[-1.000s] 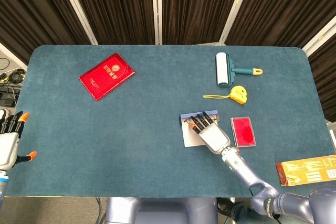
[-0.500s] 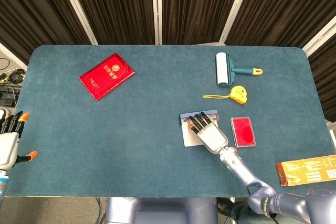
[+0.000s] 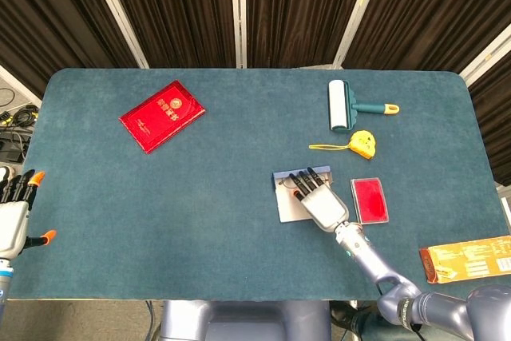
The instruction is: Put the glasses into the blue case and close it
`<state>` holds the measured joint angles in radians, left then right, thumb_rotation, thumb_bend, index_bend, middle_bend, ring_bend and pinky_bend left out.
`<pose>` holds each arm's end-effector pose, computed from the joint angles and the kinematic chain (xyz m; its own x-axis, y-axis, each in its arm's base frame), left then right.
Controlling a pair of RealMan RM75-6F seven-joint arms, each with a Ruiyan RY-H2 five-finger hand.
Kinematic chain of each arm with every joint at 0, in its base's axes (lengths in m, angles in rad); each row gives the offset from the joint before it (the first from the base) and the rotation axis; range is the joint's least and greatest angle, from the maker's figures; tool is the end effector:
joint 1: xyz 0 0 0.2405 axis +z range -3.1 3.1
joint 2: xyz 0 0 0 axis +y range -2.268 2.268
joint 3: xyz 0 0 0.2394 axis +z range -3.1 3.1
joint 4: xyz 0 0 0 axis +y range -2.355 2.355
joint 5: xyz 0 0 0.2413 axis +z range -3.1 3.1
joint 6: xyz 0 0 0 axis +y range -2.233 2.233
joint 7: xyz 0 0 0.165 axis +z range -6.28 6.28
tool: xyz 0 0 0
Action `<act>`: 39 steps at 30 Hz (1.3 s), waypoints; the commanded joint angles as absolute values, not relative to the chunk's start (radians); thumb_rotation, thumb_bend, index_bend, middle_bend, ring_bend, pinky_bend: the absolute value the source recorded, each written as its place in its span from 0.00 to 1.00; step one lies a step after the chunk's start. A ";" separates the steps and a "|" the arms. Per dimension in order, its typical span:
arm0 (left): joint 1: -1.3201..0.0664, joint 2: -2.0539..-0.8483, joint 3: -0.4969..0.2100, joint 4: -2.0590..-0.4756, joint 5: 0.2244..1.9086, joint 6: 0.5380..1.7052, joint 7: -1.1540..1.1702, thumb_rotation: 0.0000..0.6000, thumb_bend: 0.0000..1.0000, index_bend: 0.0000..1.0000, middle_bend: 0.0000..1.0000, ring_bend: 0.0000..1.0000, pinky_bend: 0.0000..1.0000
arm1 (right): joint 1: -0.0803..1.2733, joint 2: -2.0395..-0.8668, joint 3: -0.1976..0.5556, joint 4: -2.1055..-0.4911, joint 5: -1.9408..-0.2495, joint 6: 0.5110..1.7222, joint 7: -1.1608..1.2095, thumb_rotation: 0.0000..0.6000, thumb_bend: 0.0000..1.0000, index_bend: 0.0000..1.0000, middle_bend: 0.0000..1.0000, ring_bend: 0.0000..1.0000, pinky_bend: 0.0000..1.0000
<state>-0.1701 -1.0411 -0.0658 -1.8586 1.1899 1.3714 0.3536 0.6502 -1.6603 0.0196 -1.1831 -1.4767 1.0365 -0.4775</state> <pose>-0.2921 0.2209 0.1189 0.5077 0.1542 0.8476 0.8360 0.1498 -0.5279 -0.1871 -0.3272 -0.0851 0.7860 -0.0085 0.6182 -0.5151 -0.5621 0.6471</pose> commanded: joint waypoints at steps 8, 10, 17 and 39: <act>-0.171 -1.041 -0.067 -1.857 1.186 1.370 0.354 1.00 0.00 0.00 0.00 0.00 0.00 | 0.656 -1.659 0.039 -1.188 -1.470 1.032 -0.475 1.00 0.34 0.31 0.01 0.00 0.00; -0.171 -1.042 -0.067 -1.856 1.184 1.369 0.354 1.00 0.00 0.00 0.00 0.00 0.00 | 0.657 -1.660 0.041 -1.189 -1.471 1.033 -0.476 1.00 0.34 0.31 0.01 0.00 0.00; -0.172 -1.042 -0.068 -1.856 1.183 1.369 0.353 1.00 0.00 0.00 0.00 0.00 0.00 | 0.665 -1.673 0.055 -1.171 -1.456 1.018 -0.485 1.00 0.34 0.31 0.01 0.00 0.00; -0.174 -1.039 -0.067 -1.858 1.182 1.363 0.347 1.00 0.00 0.00 0.00 0.00 0.00 | 0.654 -1.647 0.039 -1.206 -1.509 1.069 -0.414 1.00 0.44 0.72 0.09 0.00 0.00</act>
